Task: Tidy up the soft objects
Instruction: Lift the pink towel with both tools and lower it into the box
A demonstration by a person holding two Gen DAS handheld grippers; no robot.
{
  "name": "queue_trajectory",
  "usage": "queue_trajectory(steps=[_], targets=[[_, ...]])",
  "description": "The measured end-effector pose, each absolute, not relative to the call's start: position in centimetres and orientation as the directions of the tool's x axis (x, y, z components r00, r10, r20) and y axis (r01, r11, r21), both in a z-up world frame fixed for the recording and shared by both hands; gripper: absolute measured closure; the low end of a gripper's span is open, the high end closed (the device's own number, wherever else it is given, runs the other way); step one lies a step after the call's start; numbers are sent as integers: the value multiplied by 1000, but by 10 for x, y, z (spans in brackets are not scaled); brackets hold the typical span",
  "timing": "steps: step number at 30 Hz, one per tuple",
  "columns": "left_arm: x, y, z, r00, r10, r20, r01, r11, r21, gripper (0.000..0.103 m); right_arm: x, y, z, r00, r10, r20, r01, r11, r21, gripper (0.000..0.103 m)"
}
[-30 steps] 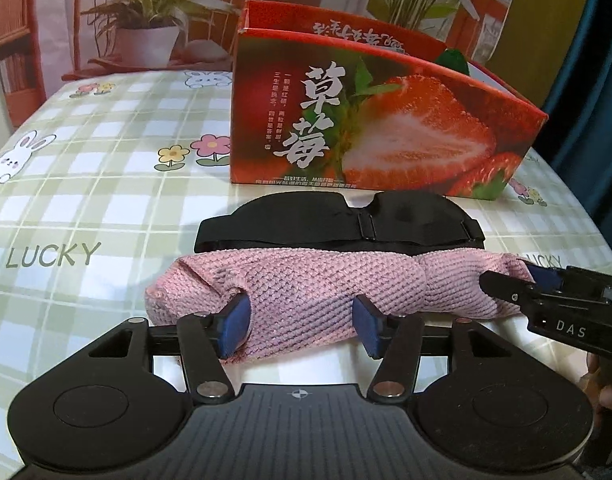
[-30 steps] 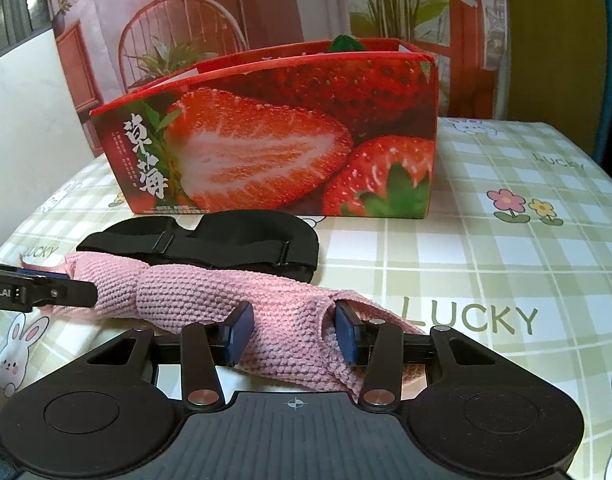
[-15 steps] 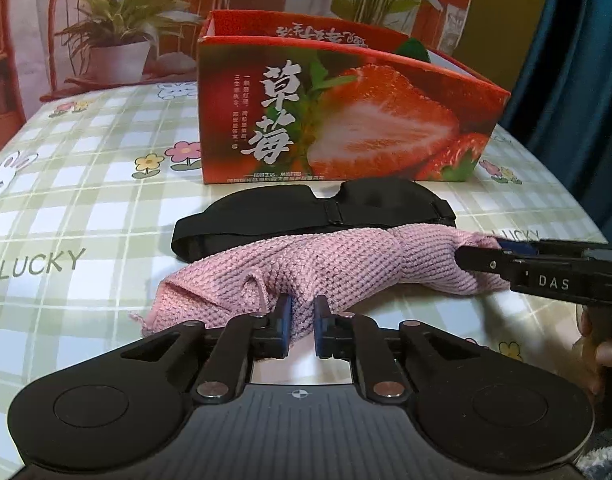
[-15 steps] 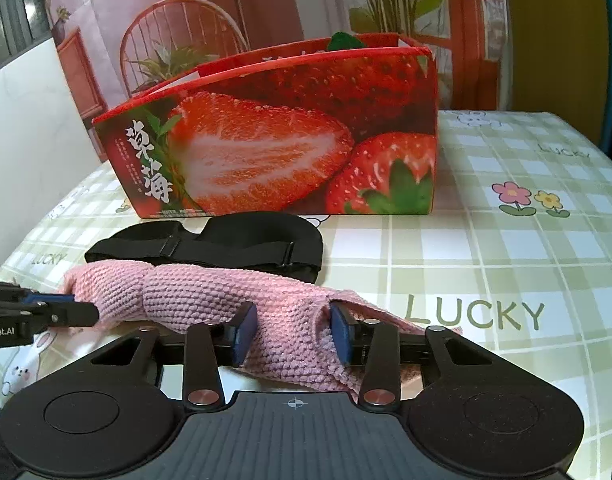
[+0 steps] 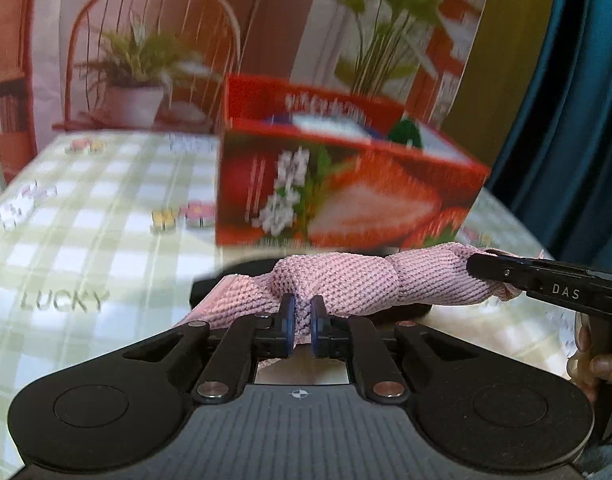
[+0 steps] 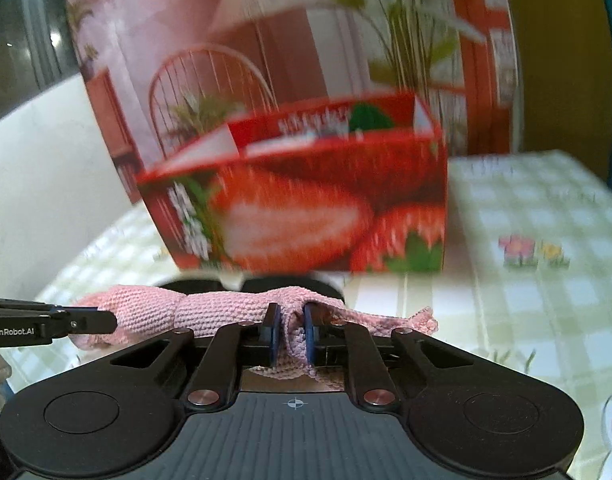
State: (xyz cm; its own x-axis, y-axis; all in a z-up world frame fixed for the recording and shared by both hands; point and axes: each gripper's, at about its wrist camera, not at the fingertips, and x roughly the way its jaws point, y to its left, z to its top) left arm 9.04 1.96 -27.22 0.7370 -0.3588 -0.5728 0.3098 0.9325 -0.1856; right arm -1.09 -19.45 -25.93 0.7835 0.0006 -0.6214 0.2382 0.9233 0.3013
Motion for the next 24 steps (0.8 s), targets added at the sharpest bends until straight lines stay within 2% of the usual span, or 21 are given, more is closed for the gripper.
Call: queue_trajectory(steps=[10,14,19,24], targets=[[105,15,-207,822,-384,-420,352,923,-156,94,-1,-208,-191,885,-56,-463,166,966,200,92],[134,1,-184,824,-401,-399,379,915,-138,94,19,-225,-169,905,-91,-415,172,972,162,92],[188,-15,-179,789,-420,-449,395,906,-152,94,44,-247,-163,904,-128,-408,194,973,125,92],[240,-28,-209,688,-407,-601,394,905,-162,94,77,-270,-184,866,-110,-487,196,972,129,92]])
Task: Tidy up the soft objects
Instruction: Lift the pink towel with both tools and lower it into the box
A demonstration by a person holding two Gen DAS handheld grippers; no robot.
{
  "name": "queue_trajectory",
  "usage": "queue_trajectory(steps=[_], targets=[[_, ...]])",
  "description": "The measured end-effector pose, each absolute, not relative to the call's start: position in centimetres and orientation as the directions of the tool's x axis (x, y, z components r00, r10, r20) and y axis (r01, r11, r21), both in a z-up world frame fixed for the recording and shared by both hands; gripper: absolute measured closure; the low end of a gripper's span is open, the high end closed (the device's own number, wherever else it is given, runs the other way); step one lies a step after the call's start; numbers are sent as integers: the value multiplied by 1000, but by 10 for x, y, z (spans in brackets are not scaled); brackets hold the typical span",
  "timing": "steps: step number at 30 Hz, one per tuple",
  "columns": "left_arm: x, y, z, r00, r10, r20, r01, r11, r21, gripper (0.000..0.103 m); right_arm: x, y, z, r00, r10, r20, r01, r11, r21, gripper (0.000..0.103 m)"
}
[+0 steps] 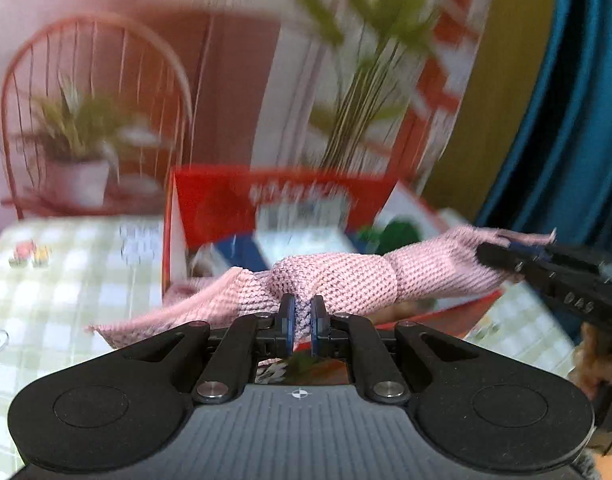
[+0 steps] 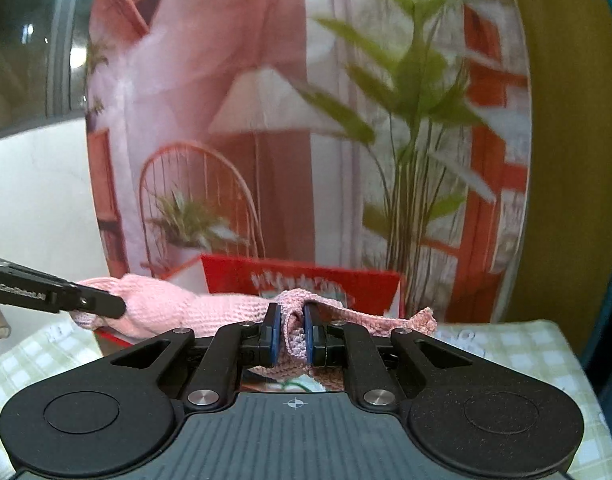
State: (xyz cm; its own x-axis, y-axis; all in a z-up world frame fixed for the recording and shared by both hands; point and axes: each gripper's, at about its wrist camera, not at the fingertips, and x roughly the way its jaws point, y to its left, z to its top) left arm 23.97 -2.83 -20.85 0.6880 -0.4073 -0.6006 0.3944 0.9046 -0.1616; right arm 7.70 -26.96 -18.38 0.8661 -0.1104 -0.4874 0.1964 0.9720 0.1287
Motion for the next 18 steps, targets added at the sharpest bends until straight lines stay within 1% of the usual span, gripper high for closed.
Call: queue_trajectory(steps=[3,6,10,15,18], targets=[[254,-39,-220,660,-394,-640,414,901,-127,94,100,-278,-200,822,-69,-566,173,976,133,92],[271,-48,-228,631,-387,-672,420,899,-124,94,121,-277,-213,777,-39,-628,147,982,120,92],[298,-55,-244,602,-365,-710,381,913,-146,94,144,-275,-229,739,-40,-672,142,985,97,92],[319,-47,-247,596,-361,-717,329,925,-192,94,168,-283,-244,720,-37,-693,158,981,112,92],[328,-46,-248,596,-358,-719,319,927,-197,94,180,-287,-251,703,-43,-710,163,981,101,92]])
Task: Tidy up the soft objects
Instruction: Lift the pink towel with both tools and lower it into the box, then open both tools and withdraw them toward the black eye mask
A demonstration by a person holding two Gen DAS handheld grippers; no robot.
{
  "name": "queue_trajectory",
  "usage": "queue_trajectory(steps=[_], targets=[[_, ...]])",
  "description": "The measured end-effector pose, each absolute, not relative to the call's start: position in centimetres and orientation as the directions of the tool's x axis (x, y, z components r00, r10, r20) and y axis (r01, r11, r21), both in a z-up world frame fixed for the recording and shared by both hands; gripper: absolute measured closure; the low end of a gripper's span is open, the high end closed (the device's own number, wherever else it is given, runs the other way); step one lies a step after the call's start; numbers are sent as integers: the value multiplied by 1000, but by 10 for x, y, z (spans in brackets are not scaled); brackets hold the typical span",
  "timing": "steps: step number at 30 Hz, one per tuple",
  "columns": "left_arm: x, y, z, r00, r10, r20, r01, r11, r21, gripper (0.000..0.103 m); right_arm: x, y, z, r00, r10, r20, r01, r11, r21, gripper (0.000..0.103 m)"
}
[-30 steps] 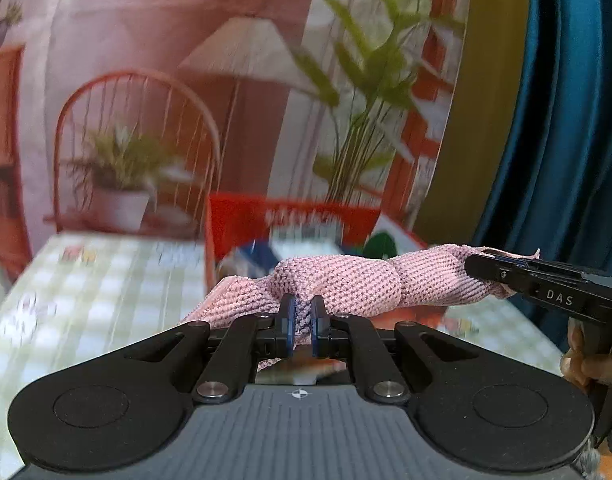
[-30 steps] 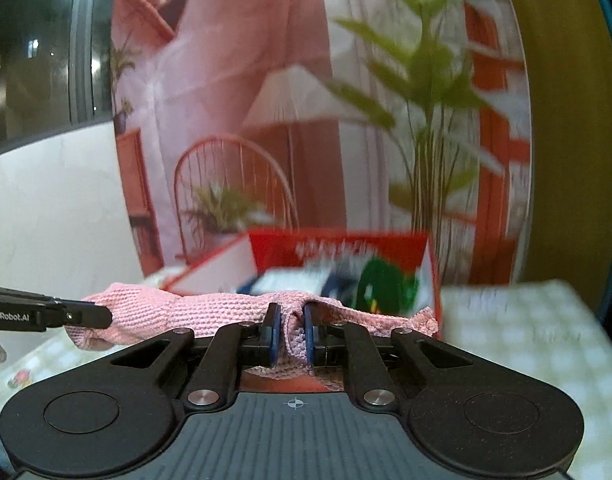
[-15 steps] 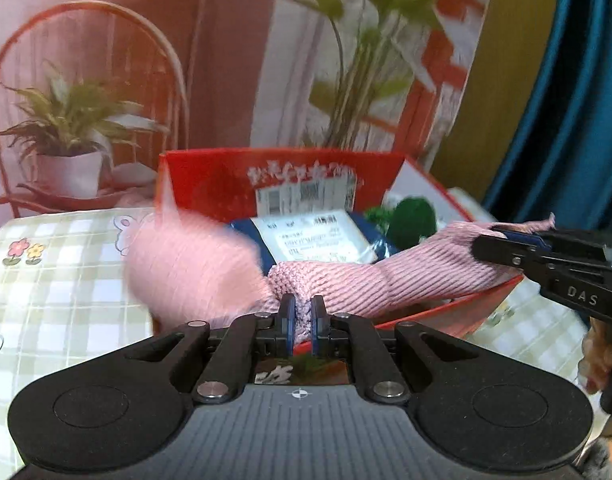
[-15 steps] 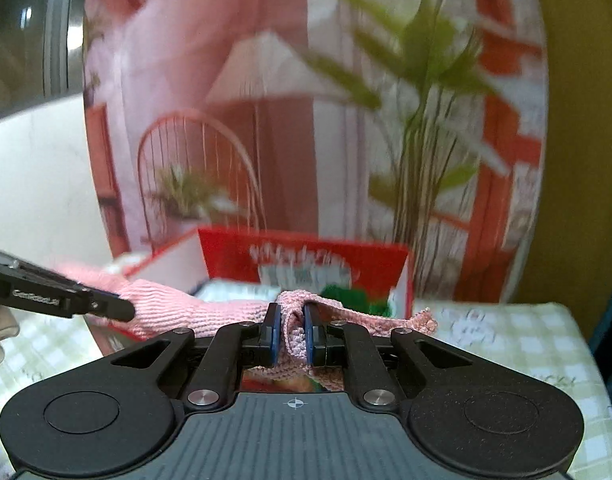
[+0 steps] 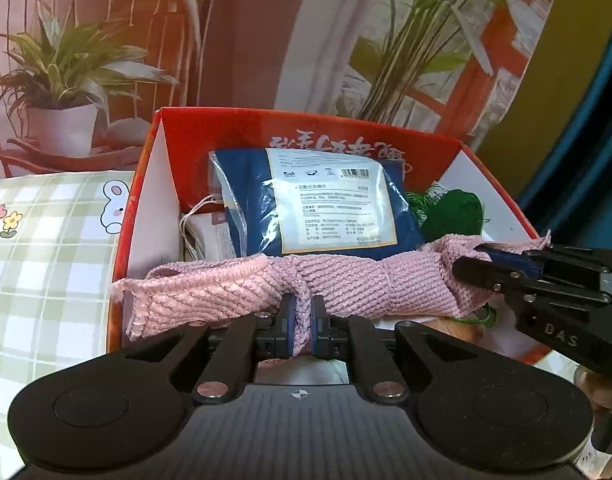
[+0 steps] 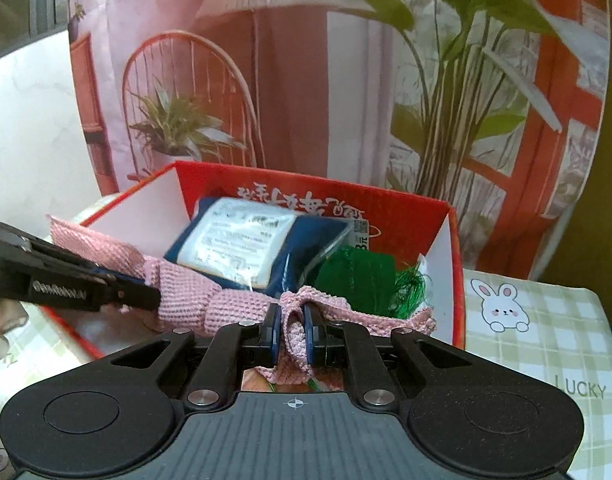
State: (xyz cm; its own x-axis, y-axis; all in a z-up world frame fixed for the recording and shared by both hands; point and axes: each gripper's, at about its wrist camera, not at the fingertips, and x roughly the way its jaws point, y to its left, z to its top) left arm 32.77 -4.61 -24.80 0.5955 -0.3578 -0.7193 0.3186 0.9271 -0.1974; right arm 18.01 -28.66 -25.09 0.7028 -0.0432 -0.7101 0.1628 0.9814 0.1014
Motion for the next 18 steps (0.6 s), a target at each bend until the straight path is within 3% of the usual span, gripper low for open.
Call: queue_trajectory(steps=[12,13,15,16,17,18], targets=[[326,-48,-245,602,-346,-720,317,931,-182,92,197,-301,-264,647,-81,-759,253,961,113,89],[323,-47,-243,608,-345,-715,323,930,-174,88,194,-299,-263,646,-92,-757,256,961,102,87],[315,-45,-236,624,-349,-700,334,928,-164,69,187,-297,-259,659,-107,-744,267,959,98,78],[310,-43,-232,635,-352,-688,338,927,-162,50,185,-298,-256,665,-109,-739,274,956,106,76],[303,-41,-228,652,-355,-670,344,926,-155,37,180,-298,-253,674,-111,-731,279,953,113,73],[296,-40,-223,668,-354,-654,349,926,-144,33,175,-296,-250,683,-110,-722,278,953,117,67]])
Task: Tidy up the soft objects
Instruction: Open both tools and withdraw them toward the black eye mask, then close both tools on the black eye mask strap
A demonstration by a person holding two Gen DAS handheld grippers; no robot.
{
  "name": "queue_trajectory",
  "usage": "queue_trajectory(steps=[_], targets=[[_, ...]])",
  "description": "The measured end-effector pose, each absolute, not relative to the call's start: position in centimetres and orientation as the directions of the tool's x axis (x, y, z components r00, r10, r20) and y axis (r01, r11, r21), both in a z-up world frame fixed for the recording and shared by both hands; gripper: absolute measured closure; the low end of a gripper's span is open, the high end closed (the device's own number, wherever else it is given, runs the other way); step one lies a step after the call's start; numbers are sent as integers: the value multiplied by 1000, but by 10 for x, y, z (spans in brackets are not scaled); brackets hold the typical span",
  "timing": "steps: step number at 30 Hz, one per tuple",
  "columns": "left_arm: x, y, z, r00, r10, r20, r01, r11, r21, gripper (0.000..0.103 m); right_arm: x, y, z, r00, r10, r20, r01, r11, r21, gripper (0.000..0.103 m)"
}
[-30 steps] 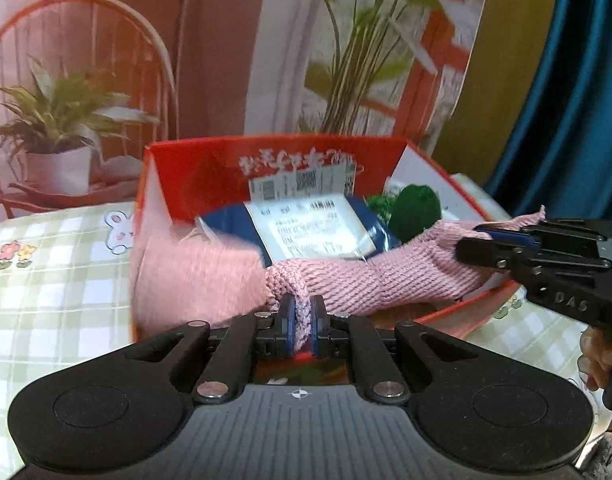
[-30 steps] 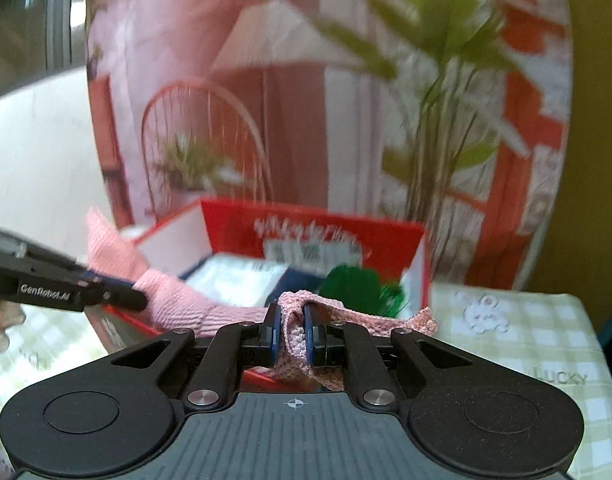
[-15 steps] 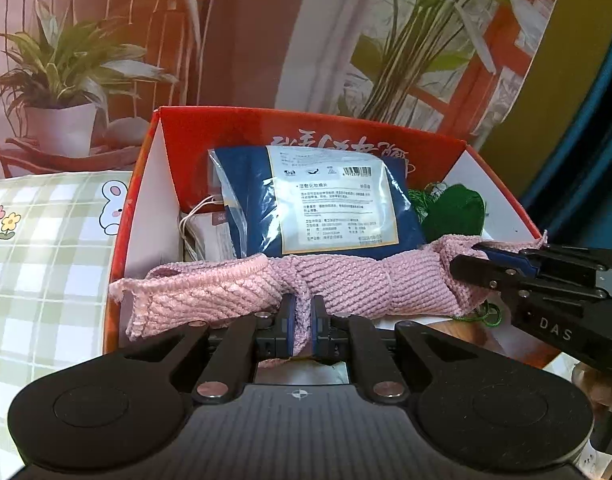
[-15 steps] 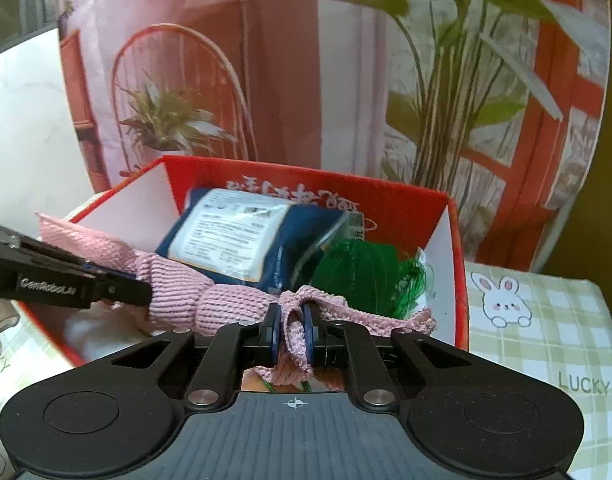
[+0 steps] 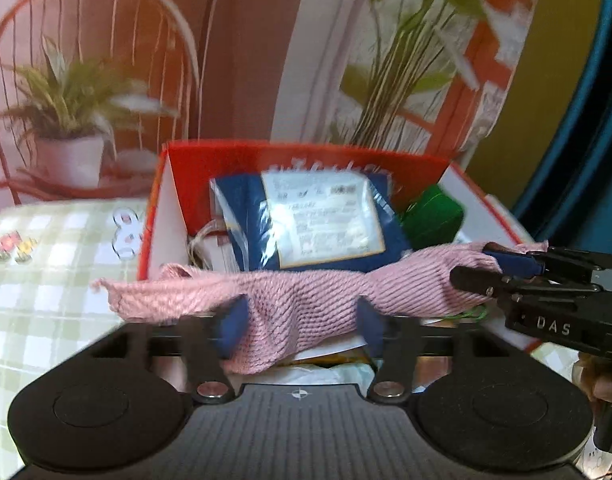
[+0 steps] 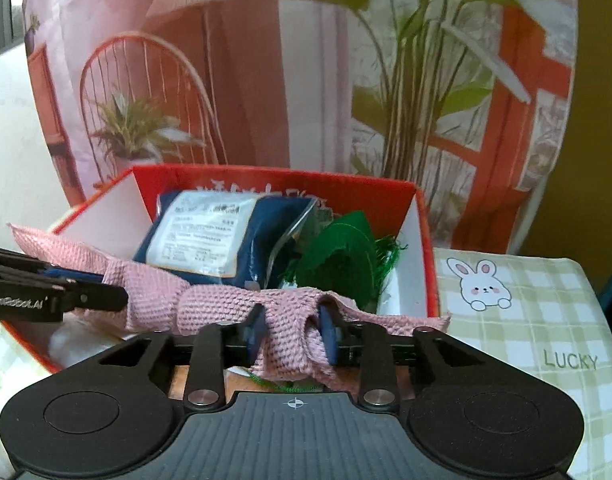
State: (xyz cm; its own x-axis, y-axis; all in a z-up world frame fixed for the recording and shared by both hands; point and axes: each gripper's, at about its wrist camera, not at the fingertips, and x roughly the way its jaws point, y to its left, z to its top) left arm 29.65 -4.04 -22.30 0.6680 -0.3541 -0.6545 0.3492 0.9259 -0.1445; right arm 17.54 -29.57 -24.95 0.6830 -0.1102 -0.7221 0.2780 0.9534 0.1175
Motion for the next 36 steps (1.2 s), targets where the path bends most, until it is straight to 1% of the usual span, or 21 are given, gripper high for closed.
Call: queue_trajectory(steps=[1,2,3,4,5,7,8,9,10,12,16,20,22,25,28,31,36], targets=[[289,-40,-218,684,-351,-640,355,926,-129,27,172,-294,-246,692,-111,-714,274,955,117,62],[283,-40,-214,696,-347,-629,359,926,-114,20,168,-291,-242,702,-114,-703,268,957,112,51],[276,-39,-210,710,-342,-616,360,927,-100,16,162,-286,-237,715,-121,-689,262,959,104,42],[269,-38,-206,723,-340,-602,361,928,-91,10,158,-284,-233,725,-125,-678,258,961,99,39],[261,-36,-202,739,-336,-584,358,930,-82,6,152,-280,-229,738,-129,-663,254,962,96,33],[244,-32,-198,767,-320,-557,344,937,-65,2,141,-274,-222,760,-134,-636,254,962,100,22],[237,-30,-198,776,-309,-549,333,941,-59,0,134,-271,-218,775,-142,-616,258,960,104,12],[229,-28,-198,786,-300,-540,323,945,-55,0,126,-267,-215,791,-151,-593,263,959,107,8],[221,-25,-200,794,-293,-532,312,948,-56,0,119,-264,-212,806,-159,-570,266,958,109,1],[207,-18,-206,801,-272,-533,282,957,-65,0,103,-255,-210,833,-168,-527,266,957,115,1],[184,-4,-226,805,-237,-543,223,970,-92,0,74,-241,-212,861,-190,-472,284,949,136,0],[169,10,-246,810,-176,-559,146,984,-98,0,48,-230,-226,869,-201,-452,304,937,170,0],[167,15,-257,801,-151,-579,121,989,-90,0,39,-225,-239,861,-203,-466,314,933,175,0],[165,17,-271,791,-114,-601,98,993,-60,0,33,-217,-263,824,-203,-529,339,925,171,0],[163,16,-284,785,-90,-613,98,995,-21,0,31,-209,-287,794,-189,-577,345,923,171,0],[164,13,-295,774,-63,-630,97,995,20,0,33,-201,-302,769,-191,-610,344,928,142,0],[164,15,-310,748,-68,-661,96,995,6,0,38,-197,-316,741,-183,-646,331,937,115,0]])
